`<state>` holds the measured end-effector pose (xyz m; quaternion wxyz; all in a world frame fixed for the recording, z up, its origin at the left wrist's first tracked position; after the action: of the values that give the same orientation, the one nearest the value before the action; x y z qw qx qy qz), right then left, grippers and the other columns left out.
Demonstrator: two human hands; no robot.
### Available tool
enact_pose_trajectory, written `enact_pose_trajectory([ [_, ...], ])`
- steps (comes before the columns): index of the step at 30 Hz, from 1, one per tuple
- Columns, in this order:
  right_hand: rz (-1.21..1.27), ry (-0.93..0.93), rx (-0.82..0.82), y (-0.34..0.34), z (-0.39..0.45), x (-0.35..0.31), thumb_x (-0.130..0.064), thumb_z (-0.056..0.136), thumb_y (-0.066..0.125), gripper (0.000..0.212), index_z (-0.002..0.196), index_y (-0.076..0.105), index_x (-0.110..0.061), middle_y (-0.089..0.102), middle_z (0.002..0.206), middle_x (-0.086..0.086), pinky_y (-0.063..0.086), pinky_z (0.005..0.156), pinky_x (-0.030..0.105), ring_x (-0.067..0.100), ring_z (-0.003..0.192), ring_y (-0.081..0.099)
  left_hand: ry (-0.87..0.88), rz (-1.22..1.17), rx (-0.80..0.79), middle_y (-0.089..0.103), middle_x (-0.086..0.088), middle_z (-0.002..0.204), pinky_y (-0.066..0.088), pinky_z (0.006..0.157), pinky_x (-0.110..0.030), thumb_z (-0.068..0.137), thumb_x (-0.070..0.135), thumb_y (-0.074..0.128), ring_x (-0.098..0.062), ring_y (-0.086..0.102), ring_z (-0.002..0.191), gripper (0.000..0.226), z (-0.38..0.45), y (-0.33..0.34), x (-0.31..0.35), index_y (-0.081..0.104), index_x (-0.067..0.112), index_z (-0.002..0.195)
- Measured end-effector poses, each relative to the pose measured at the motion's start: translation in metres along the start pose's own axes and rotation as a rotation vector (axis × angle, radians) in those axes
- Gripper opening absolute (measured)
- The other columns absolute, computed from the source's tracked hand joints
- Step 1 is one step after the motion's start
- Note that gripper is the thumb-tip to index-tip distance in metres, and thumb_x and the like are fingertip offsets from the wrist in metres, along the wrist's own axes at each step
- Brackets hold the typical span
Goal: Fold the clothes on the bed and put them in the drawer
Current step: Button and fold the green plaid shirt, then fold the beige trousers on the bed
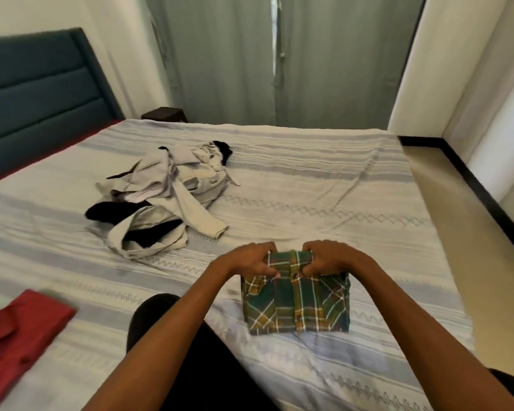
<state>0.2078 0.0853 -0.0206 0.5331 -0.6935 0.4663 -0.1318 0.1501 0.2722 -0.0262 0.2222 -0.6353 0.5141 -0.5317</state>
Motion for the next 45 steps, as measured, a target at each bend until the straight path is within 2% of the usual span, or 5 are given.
enact_pose_trajectory([
  [8,-0.277,-0.347,0.367,-0.043,0.074,-0.185,-0.063,0.084,0.056,0.040,0.116,0.046,-0.041,0.069,0.103,0.004,0.049,0.074,0.036,0.027,0.088,0.065,-0.281,-0.069,0.370,0.067,-0.005,0.117,0.051,0.083,-0.034,0.084,0.028,0.066,-0.026,0.064,0.104,0.055,-0.156,-0.078,-0.114,0.052,0.025,0.137],
  [17,-0.400,-0.717,0.131,0.002,0.126,-0.439,-0.048,0.085,0.061,0.038,0.120,0.053,-0.035,0.068,0.113,0.000,0.049,0.079,0.037,0.023,0.095,0.062,-0.695,-0.074,0.818,0.073,0.007,0.106,0.051,0.075,-0.034,0.087,0.031,0.054,-0.020,0.068,0.095,0.042,-0.369,-0.068,-0.223,0.056,0.044,0.127],
  [25,-0.167,-1.177,0.723,0.048,0.130,-0.605,-0.030,0.078,0.055,0.047,0.125,0.063,-0.028,0.069,0.119,-0.006,0.047,0.081,0.040,0.024,0.102,0.065,-0.822,0.344,1.365,0.070,0.003,0.121,0.051,0.084,-0.032,0.073,0.004,0.065,-0.020,0.066,0.104,0.063,-0.502,-0.059,-0.281,0.062,0.029,0.131],
  [35,-0.356,-1.002,-0.058,0.256,0.206,-0.562,-0.038,0.101,0.045,0.079,0.150,-0.016,-0.048,-0.007,0.168,0.000,0.007,0.122,0.058,0.032,0.154,-0.011,-1.047,-0.132,0.920,0.057,0.006,0.135,0.048,0.102,-0.040,0.081,0.040,0.067,-0.019,0.055,0.124,0.061,-0.470,0.116,-0.375,0.041,0.043,0.136],
  [45,0.365,-0.844,0.434,0.115,0.250,-0.483,-0.021,0.092,0.052,0.030,0.116,0.072,-0.021,0.069,0.119,-0.003,0.049,0.099,0.036,0.017,0.114,0.060,-0.826,0.058,1.268,0.061,-0.005,0.105,0.050,0.077,-0.037,0.069,-0.006,0.072,-0.024,0.056,0.091,0.031,-0.387,0.025,-0.328,0.068,0.016,0.092],
])
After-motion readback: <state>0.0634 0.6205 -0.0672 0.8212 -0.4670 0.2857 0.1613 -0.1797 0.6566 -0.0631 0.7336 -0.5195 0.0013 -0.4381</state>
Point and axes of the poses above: each hand's wrist, its own z-axis towards the middle knuckle, its own y-axis out of the palm, x = y × z, the point moved 5 cm from there along z, towards the middle knuckle
